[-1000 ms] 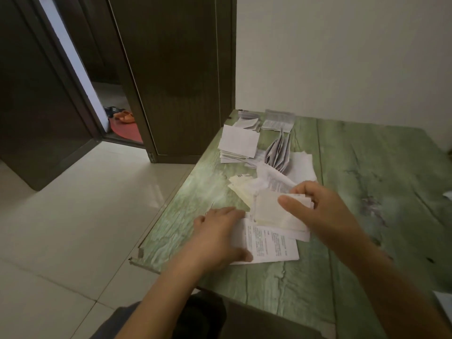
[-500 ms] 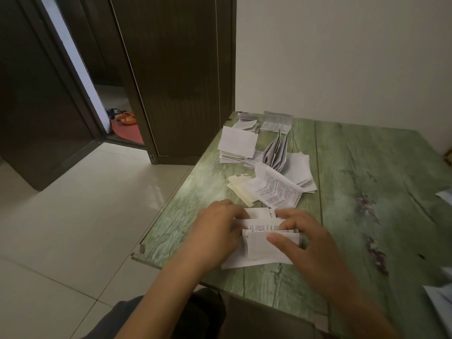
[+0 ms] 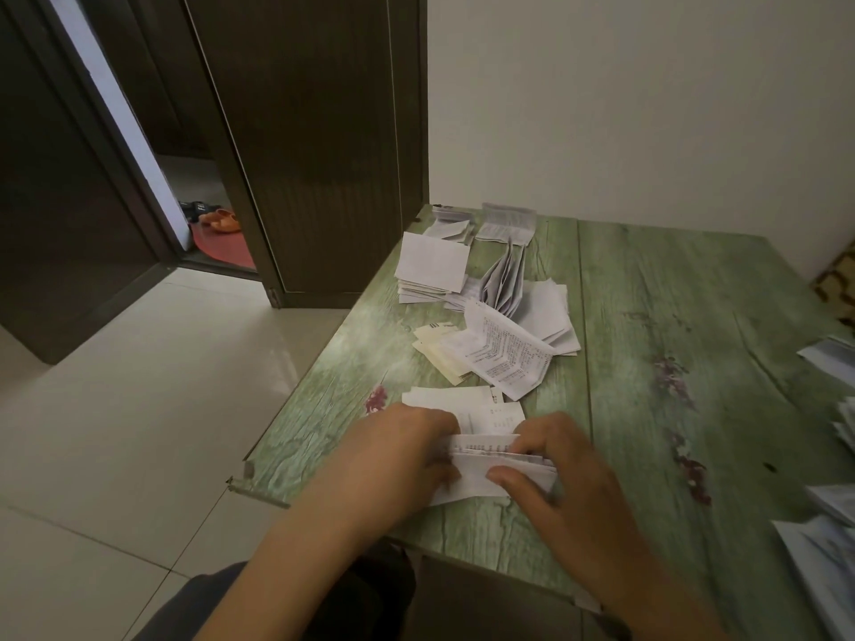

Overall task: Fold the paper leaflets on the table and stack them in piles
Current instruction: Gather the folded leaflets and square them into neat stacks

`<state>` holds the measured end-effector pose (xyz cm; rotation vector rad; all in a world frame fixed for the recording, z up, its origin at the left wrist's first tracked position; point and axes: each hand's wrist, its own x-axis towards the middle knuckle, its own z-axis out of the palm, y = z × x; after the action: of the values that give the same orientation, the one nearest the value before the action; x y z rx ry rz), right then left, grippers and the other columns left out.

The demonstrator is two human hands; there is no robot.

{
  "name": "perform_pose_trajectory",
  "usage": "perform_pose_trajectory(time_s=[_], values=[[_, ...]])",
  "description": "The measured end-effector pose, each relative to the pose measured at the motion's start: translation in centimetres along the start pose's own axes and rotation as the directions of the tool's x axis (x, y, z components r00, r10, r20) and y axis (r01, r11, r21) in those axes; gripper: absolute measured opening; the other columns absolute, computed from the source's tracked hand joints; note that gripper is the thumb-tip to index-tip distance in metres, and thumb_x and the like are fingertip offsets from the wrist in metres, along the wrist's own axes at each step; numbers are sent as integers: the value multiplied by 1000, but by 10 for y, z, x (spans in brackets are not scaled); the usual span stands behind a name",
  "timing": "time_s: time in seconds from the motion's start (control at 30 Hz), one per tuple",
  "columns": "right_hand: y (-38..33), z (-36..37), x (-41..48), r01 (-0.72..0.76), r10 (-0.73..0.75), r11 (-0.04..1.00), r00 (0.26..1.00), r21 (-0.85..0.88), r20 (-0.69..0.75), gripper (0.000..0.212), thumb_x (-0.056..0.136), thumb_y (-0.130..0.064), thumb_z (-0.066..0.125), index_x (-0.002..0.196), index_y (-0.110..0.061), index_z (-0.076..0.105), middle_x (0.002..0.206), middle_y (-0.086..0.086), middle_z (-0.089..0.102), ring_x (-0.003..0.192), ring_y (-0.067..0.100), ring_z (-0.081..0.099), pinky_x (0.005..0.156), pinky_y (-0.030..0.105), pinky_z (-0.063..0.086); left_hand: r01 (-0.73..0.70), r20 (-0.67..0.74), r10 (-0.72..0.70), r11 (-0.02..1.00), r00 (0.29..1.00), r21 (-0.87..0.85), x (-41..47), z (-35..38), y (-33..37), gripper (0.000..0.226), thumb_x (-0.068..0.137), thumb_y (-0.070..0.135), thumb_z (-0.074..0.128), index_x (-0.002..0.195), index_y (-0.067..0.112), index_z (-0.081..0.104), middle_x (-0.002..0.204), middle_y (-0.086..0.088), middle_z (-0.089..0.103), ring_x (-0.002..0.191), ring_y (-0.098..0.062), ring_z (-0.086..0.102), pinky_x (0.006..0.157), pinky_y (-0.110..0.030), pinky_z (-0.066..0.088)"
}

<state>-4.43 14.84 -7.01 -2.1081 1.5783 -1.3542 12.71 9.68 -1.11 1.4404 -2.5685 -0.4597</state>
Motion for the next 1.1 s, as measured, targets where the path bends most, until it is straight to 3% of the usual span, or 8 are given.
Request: perform_pose_trajectory(time_s=[0.1, 0.23, 0.43, 0.67, 0.77, 0.87, 1.0, 1.1], values=[[0, 0, 1, -48, 46, 994, 999, 102, 28, 14, 78, -38, 59, 82, -27, 52, 113, -21, 51, 107, -7, 50, 82, 5, 42, -15, -6, 15, 1000, 1000, 27, 0, 0, 1, 10, 87, 28, 56, 96, 25, 58, 96, 5, 62, 80, -13, 50, 65, -25, 38], [-4, -1, -1, -142, 141, 970, 990, 200, 19, 14, 75, -42, 59, 79, -29, 55, 91, -14, 59, 82, 2, 59, 63, 11, 47, 0, 18, 0, 1000, 1000, -19, 0, -1, 1, 12, 87, 27, 58, 98, 26, 61, 97, 6, 63, 90, -14, 56, 76, -26, 45], [-6, 1, 1, -199, 203, 969, 979, 148, -6, 11, 72, -28, 67, 75, -24, 56, 77, -11, 62, 78, -2, 59, 58, 5, 43, 114, 154, -77, 963, 985, -242, 3, -7, -5, 11, 82, 22, 69, 77, 29, 62, 92, 10, 65, 92, -7, 57, 96, -27, 42], [-3, -10, 7, -321, 301, 918, 946, 232, 117, 27, 74, -9, 77, 70, -28, 58, 82, -9, 63, 79, 9, 59, 56, 15, 46, 169, 264, -48, 873, 963, -458, 0, -22, -20, 15, 79, 13, 72, 85, 26, 68, 101, 12, 68, 98, -3, 62, 87, -18, 50], [-3, -13, 10, -366, 339, 887, 930, 283, 141, 28, 73, -8, 76, 71, -28, 58, 82, -9, 63, 76, 10, 60, 54, 15, 45, 179, 225, -64, 820, 972, -543, 1, -23, -21, 17, 77, 11, 73, 78, 26, 66, 99, 7, 69, 94, -8, 64, 82, -30, 56], [-6, -19, 14, -384, 351, 866, 923, 319, 156, 26, 73, -7, 76, 69, -25, 58, 79, -5, 64, 67, 10, 59, 50, 14, 42, 147, 161, -62, 795, 985, -589, 3, -16, -19, 16, 82, 13, 69, 80, 29, 66, 97, 7, 68, 91, -9, 64, 81, -33, 56], [-4, -31, 19, -372, 327, 904, 920, 212, 217, 22, 73, -9, 76, 66, -18, 58, 73, -8, 63, 63, 6, 56, 49, 12, 40, 129, 84, -98, 731, 992, -670, 7, -12, -21, 11, 91, 25, 56, 90, 25, 67, 93, 8, 69, 85, -3, 63, 74, -18, 51], [1, -37, 21, -411, 366, 903, 889, 127, 274, 21, 74, -8, 76, 65, -13, 58, 61, -8, 58, 56, 1, 51, 49, 12, 38, 134, -78, -205, 838, 976, -529, 18, -8, -31, 16, 93, 27, 53, 106, 28, 63, 103, 20, 59, 95, 0, 55, 81, -18, 41]])
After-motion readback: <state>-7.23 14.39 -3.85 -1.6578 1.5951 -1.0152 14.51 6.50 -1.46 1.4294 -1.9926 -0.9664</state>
